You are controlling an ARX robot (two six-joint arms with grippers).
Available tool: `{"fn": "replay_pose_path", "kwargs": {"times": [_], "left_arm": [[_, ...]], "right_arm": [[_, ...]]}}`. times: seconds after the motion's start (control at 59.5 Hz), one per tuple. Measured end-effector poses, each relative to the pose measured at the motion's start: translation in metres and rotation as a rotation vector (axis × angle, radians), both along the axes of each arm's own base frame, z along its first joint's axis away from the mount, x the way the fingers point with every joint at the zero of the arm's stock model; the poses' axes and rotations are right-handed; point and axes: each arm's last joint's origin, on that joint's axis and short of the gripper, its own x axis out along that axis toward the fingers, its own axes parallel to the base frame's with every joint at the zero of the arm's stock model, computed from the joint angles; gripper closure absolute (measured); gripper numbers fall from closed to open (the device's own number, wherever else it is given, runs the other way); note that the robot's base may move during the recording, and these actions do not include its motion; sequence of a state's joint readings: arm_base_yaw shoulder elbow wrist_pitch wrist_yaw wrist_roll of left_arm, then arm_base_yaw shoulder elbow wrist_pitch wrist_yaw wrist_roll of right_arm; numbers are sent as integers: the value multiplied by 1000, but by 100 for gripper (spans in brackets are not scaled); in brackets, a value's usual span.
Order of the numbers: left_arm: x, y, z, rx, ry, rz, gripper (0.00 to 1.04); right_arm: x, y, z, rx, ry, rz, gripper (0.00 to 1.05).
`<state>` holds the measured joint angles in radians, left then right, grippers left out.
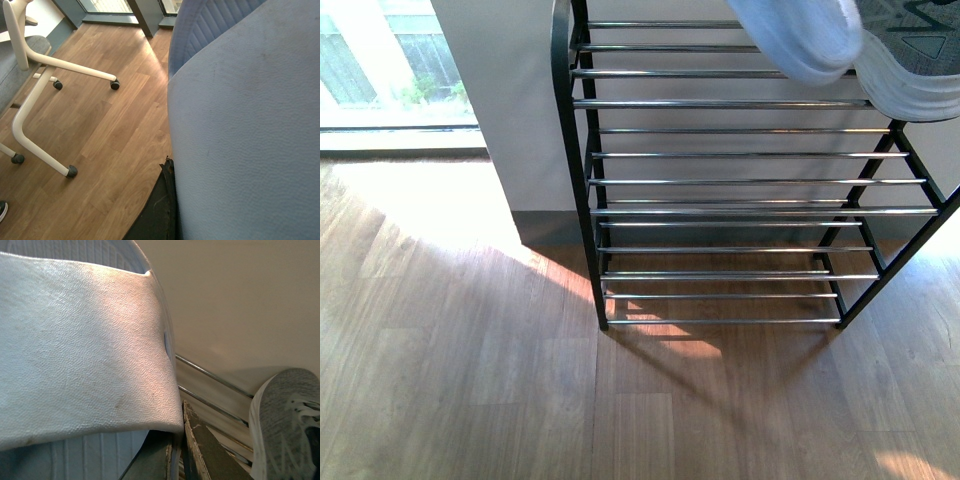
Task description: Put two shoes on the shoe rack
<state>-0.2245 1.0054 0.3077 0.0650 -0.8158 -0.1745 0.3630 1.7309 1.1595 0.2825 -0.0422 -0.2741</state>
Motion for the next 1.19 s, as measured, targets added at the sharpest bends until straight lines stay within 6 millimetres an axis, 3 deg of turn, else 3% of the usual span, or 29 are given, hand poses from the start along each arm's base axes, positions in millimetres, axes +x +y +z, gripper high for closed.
{"fn": "replay_pose_path", "kwargs": {"times": [0.134,0.269,0.286,0.387,0.521,0.723,0.908,1.076,1.193], "left_arm": [[0,0,0,0,0,0,103],[0,0,0,0,0,0,103],[0,0,0,0,0,0,103],[0,0,0,0,0,0,103],[0,0,0,0,0,0,103],[0,0,0,0,0,0,103],[0,0,0,0,0,0,103],[0,0,0,0,0,0,103],[0,0,0,0,0,0,103]], "right_arm": [[40,13,-14,-88,16,-43,103],[76,11,-41,-207,76,-137,103],[105,-2,-64,-271,124,-241,103],[125,-15,-76,-276,142,-329,103],[138,-23,-74,-278,123,-396,103],[142,-26,-70,-288,113,-437,103],[133,-22,-63,-207,134,-388,75],[105,-24,-29,-119,146,-348,49],[76,-36,4,-33,148,-320,31]]}}
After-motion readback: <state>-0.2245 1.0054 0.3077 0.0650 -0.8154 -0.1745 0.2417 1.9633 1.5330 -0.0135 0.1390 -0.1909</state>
